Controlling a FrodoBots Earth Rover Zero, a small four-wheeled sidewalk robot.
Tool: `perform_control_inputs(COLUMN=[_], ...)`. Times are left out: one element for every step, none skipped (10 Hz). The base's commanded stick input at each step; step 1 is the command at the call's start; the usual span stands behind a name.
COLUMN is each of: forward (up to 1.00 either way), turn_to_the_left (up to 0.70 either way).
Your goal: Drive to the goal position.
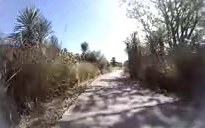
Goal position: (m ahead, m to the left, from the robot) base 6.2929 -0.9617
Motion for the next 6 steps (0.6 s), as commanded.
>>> perform_control_inputs(forward=[0.7, 0.7, 0.7, 0.7, 0.7, 0.7], turn_to_the_left=[0.0, 0.0, 0.0, 0.0, -0.01, -0.02])
